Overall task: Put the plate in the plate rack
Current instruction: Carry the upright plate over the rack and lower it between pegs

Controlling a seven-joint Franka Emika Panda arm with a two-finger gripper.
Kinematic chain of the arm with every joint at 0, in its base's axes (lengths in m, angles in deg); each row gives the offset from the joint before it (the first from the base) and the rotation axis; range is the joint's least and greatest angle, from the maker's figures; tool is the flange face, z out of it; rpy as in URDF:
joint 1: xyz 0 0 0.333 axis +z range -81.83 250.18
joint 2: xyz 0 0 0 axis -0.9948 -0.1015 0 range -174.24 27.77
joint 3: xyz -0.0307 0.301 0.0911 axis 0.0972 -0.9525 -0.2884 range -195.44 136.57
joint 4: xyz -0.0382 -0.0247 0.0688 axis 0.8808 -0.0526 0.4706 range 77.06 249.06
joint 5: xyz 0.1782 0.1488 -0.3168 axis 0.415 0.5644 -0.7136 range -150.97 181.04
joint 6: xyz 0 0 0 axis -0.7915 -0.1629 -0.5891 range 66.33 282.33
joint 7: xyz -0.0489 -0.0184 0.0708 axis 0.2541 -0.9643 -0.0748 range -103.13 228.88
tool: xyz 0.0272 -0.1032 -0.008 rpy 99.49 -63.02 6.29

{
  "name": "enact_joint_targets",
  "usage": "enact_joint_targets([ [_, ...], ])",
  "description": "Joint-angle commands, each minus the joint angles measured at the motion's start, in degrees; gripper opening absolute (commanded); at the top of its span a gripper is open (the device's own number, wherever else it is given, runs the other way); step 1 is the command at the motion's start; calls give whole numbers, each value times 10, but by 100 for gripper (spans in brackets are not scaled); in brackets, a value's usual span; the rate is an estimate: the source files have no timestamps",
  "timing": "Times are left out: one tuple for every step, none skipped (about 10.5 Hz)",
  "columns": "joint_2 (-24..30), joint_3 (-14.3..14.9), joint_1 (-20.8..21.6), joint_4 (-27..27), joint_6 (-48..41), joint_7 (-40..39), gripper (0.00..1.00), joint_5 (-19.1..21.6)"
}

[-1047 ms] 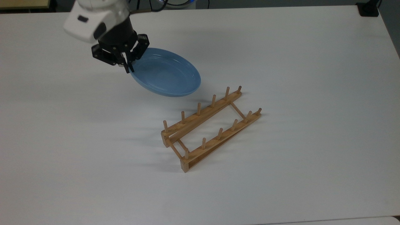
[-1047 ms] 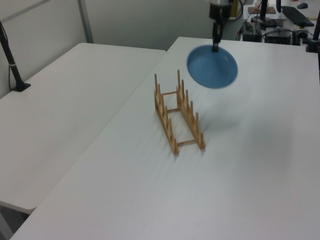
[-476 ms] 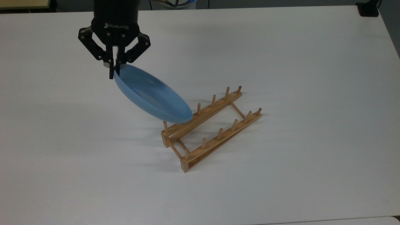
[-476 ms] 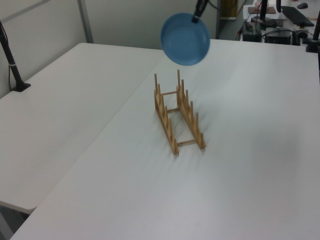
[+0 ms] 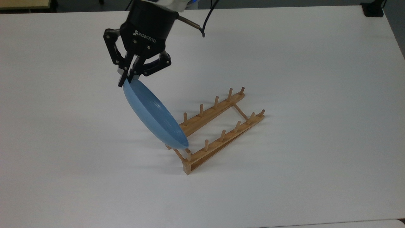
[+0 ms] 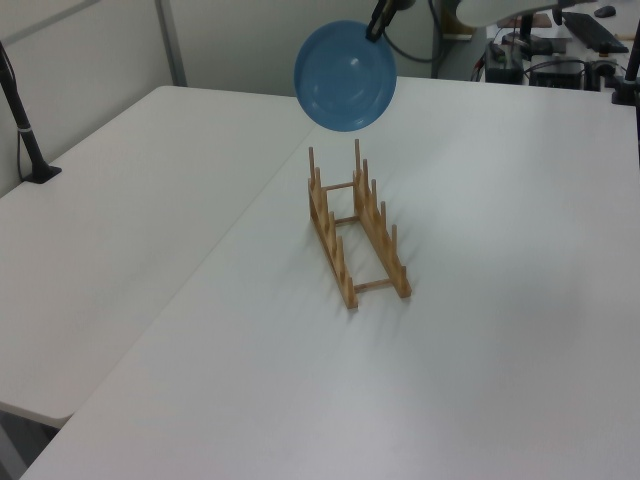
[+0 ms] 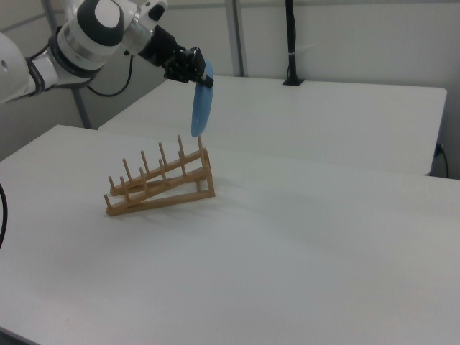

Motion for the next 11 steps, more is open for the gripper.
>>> enact_joint_targets([
  [9,-17,7,47,16,39,0,-59],
  [8,-19,9,55,17,39,0,-65],
  [8,-22,15,66,17,38,0,-67],
  [2,-23,18,76,17,39,0,-79],
  [-4,-28,24,85,16,39,0,-93],
  [-8,-33,25,98,15,42,0,-106],
  [-15,-33,27,104,16,52,0,-115],
  [-25,-33,28,104,16,61,0,-118],
  [-31,-33,29,104,17,68,0,-118],
  [-32,-33,29,103,18,79,23,-118],
  [-32,-33,29,102,18,94,88,-118],
])
